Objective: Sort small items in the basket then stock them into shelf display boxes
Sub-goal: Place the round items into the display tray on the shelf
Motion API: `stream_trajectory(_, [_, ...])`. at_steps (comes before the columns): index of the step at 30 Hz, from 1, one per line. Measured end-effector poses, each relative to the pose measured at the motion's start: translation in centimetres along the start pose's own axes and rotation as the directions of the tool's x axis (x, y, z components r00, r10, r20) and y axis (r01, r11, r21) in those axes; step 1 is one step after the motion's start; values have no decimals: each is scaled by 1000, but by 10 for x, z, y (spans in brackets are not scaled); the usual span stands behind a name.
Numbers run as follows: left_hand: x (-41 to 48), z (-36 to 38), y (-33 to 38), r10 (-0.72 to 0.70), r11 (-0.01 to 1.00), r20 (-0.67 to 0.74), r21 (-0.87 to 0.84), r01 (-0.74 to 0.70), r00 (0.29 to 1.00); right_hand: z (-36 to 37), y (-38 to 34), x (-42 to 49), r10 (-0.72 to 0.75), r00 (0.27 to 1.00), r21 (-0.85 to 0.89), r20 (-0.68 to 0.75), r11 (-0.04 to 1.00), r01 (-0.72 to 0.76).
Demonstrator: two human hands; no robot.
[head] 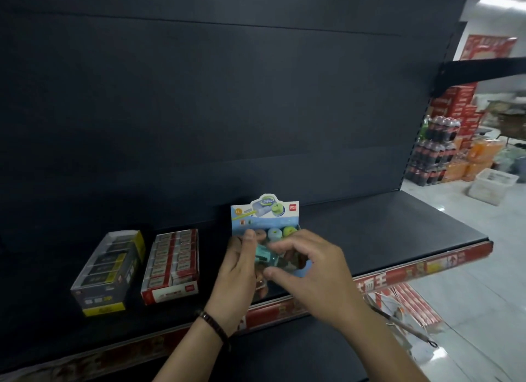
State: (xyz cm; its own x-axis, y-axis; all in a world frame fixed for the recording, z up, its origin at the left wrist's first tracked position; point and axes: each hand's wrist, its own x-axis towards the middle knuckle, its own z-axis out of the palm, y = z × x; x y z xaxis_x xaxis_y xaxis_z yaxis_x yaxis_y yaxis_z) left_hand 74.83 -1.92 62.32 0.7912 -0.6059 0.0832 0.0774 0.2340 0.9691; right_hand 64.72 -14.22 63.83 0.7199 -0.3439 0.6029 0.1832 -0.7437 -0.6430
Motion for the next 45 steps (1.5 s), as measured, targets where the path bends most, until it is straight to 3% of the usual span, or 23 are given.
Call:
stream_trajectory(5, [4, -9, -1, -8, 999, 72, -45, 11, 997, -2, 3, -4, 72, 995, 11, -68, 997, -72])
stream_trajectory(9, [2, -10, -2, 38, 998, 139, 38, -44, 989, -7, 3, -1, 59, 996, -25, 63, 998, -57])
stream_trajectory(12, [1, -7, -4, 112, 982, 69, 146, -121, 991, -7, 6, 2, -7, 995, -53, 103, 999, 13])
stream_trajectory(19, [-13, -23, -15, 279, 886, -56, 401, -235, 959, -16, 31, 17, 210, 977, -107, -30, 972, -212])
stream_trajectory(23, [-13, -30, -17, 254, 940, -192, 278, -196, 948, -5, 44, 22, 198, 978, -183, 72, 966, -182])
stream_trajectory(27, [-13, -38, -13, 223, 954, -257, 256, -156, 940, 6, 54, 23, 159, 985, -293, 61, 947, -135])
stream_trajectory(35, [-19, -39, -10, 257, 940, -210, 279, -194, 943, 14, 65, 18, 192, 980, -330, 59, 930, -162])
stream_trajectory(39, [-16, -40, -12, 256, 940, -191, 280, -197, 948, 20, 70, 23, 175, 976, -467, 127, 879, -96])
stream_trajectory(45, [-12, -44, -16, 236, 957, -196, 218, -193, 952, 17, 76, 22, 150, 967, -534, 205, 845, -18])
